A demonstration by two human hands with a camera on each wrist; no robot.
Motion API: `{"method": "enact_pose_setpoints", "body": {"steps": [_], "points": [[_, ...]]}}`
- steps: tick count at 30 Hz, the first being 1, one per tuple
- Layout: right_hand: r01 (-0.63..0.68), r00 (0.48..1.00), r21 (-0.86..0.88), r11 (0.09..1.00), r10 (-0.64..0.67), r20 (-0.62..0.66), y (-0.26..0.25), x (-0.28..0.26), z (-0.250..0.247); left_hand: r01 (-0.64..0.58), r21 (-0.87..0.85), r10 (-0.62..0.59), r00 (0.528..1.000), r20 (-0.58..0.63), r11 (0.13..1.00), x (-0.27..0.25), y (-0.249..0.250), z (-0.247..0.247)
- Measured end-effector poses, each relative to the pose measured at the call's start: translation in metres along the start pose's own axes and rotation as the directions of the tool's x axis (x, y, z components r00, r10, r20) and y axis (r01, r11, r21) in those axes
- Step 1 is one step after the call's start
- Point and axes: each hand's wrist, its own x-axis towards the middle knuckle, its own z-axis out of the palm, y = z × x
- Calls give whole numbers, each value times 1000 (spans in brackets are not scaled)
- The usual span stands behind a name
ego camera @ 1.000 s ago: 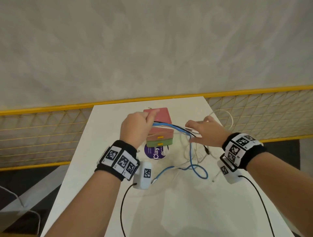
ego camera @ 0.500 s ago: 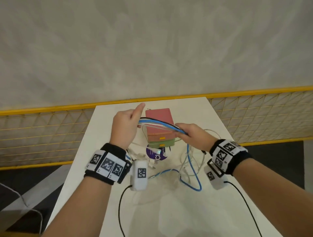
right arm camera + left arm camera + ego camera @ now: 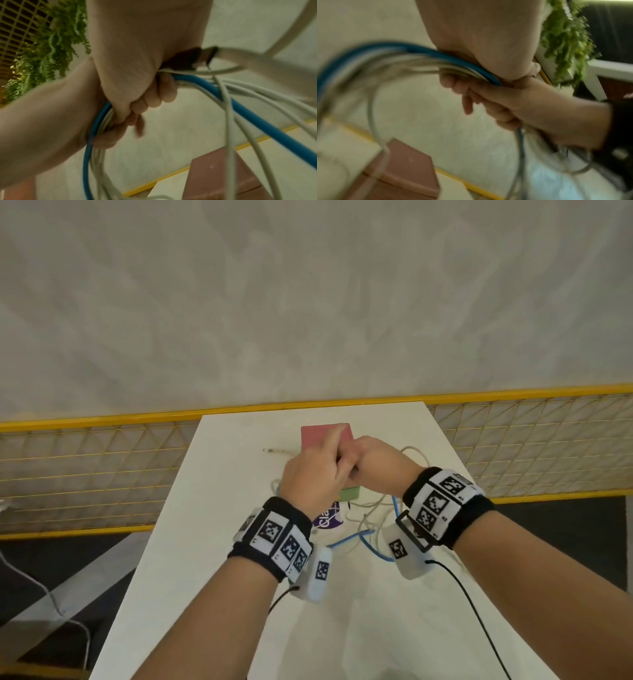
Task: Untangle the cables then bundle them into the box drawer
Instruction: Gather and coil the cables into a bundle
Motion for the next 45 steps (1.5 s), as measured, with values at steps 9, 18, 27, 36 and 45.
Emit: {"method": "enact_pose_setpoints", "body": {"steps": [9, 18, 27, 36, 45], "points": [[-97, 983, -3, 995, 95, -160, 46, -30, -26, 65, 26, -66, 997, 35, 998, 14, -9, -34], [-375, 913, -179, 910, 396, 96, 82, -51, 2, 79, -281, -98, 994, -52, 957, 18, -17, -47], [-49, 996, 324, 945, 68, -50, 9, -8, -19, 38, -397, -63, 997, -49, 917, 20, -13, -43], [50, 998, 131, 990, -53, 19, 0, 11, -7, -205, 21, 204, 947, -250, 979, 10, -4, -31], [-27, 987, 668, 744, 125, -101, 11, -4, -10, -45, 222, 40, 999, 26, 974, 20, -1, -25]]}}
